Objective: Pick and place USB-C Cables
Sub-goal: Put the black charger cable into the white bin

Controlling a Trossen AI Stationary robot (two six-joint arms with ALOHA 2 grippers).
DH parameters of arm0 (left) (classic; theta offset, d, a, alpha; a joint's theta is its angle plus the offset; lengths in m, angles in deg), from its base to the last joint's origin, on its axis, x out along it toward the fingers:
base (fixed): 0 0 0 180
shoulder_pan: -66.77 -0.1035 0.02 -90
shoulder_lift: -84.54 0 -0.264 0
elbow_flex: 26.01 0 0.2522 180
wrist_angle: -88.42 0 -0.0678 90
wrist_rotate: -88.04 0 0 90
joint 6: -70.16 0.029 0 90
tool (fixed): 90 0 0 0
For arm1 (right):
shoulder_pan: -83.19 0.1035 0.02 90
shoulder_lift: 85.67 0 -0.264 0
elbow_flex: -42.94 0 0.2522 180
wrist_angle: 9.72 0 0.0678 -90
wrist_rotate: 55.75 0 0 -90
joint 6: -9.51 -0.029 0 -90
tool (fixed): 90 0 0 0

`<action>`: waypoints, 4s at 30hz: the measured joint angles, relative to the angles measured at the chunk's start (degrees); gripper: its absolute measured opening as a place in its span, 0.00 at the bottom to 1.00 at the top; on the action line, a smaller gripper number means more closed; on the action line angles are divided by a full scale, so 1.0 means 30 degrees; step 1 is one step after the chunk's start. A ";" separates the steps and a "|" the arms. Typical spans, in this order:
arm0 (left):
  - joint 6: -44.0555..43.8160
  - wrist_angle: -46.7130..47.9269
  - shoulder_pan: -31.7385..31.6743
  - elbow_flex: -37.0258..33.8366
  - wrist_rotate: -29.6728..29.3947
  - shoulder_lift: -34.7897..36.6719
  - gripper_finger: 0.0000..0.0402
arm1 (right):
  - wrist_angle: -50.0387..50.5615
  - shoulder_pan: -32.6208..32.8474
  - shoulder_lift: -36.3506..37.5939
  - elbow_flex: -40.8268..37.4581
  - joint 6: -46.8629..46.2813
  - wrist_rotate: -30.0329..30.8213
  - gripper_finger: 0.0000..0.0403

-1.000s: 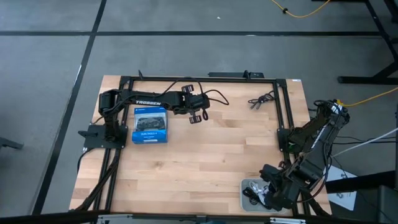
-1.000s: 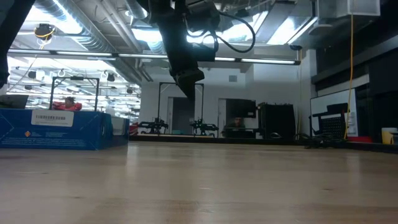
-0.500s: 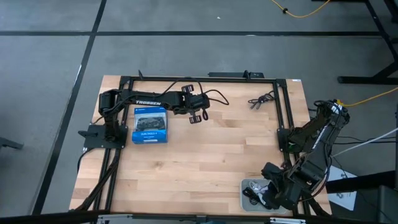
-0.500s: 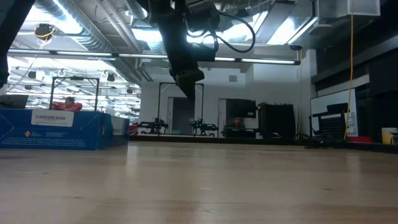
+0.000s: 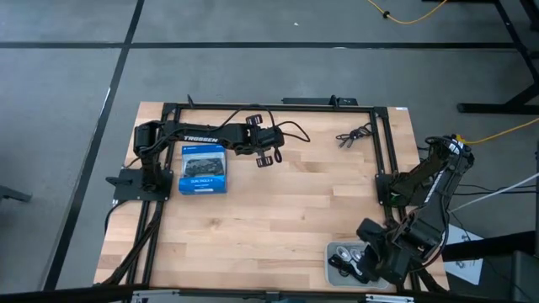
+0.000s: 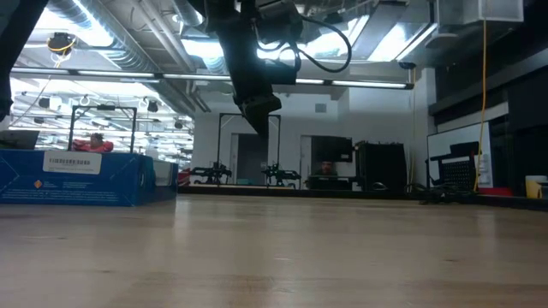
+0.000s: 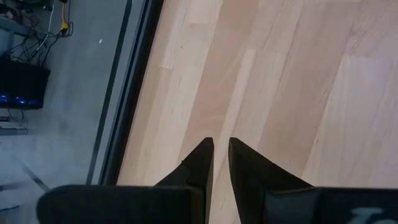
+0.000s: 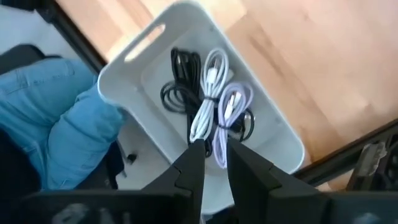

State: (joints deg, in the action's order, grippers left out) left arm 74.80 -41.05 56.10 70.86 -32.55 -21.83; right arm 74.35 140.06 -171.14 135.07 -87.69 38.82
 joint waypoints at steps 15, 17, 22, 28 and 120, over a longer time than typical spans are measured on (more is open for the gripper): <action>0.0000 -0.0003 -0.0007 0.0000 0.0000 0.0000 0.11 | -0.0420 0.0075 -0.0003 0.0000 -0.0218 0.2411 0.17; 0.0000 -0.0003 0.0000 0.0000 0.0000 0.0000 0.11 | -0.0640 0.0326 -0.0200 0.0015 -0.0126 0.3747 0.17; 0.0000 -0.0003 -0.0006 0.0000 -0.0001 0.0000 0.11 | 0.1847 0.0251 -0.1222 0.0015 0.1530 1.1988 0.17; 0.0117 -0.0057 -0.0007 0.0000 -0.0007 0.0000 0.11 | 0.6680 -0.1485 -0.2108 0.0010 -0.0859 1.3593 0.17; -0.1348 0.0601 0.0495 0.0007 0.3529 0.0000 0.11 | -0.5243 -3.6475 -0.2975 -0.7147 2.8030 0.0443 0.17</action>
State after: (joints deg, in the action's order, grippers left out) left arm 70.76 -39.25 57.58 70.89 -21.97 -21.83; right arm 58.62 30.64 -180.07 113.63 -3.60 40.15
